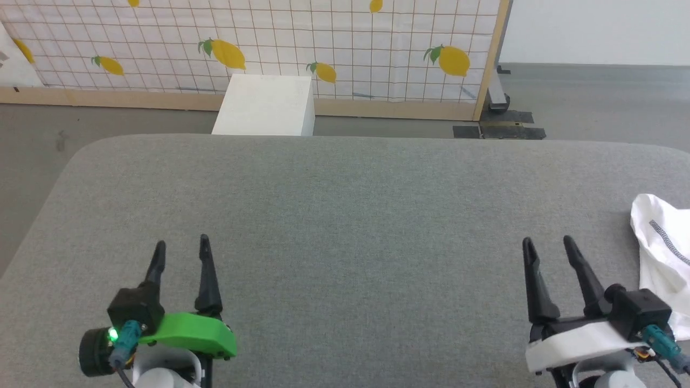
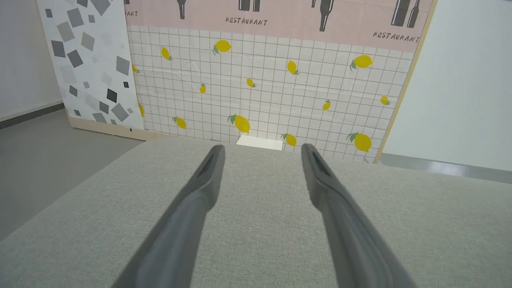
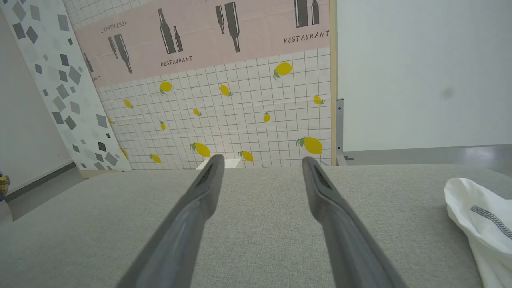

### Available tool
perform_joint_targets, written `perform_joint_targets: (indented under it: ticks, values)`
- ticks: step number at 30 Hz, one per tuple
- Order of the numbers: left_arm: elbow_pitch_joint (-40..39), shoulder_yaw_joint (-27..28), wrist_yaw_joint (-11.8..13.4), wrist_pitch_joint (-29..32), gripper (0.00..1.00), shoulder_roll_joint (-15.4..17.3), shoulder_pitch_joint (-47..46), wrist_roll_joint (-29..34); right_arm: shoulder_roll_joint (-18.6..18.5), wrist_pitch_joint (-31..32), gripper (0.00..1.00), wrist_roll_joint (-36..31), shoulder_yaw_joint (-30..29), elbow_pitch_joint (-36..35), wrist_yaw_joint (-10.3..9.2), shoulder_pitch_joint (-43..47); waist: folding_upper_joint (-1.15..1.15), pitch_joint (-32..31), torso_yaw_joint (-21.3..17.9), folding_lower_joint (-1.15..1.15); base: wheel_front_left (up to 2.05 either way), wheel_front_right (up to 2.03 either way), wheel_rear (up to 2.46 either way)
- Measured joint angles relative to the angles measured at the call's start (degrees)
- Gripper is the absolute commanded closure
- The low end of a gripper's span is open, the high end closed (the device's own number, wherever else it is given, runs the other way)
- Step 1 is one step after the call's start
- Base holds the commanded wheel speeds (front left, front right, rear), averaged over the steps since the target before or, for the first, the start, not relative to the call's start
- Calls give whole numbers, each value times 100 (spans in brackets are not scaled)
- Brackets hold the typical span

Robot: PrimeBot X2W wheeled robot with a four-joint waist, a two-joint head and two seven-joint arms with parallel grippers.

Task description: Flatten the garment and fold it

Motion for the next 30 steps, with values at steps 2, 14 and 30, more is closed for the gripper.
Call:
perform_joint_targets:
  ticks: [2,14,30]
  values:
    - [111,-88,-1,-14,0,-10,8,1,0,0,0,-37,25,14,-1,59,0,3,27,0,0,0,0]
    - [777,-374,-187,63,0,-63,2,-63,0,0,0,-57,-55,255,-1,160,0,-26,40,0,0,0,0]
    - [772,-388,-200,65,100,-71,3,-101,-1,55,100,-51,-97,381,0,159,0,-58,3,0,0,0,0]
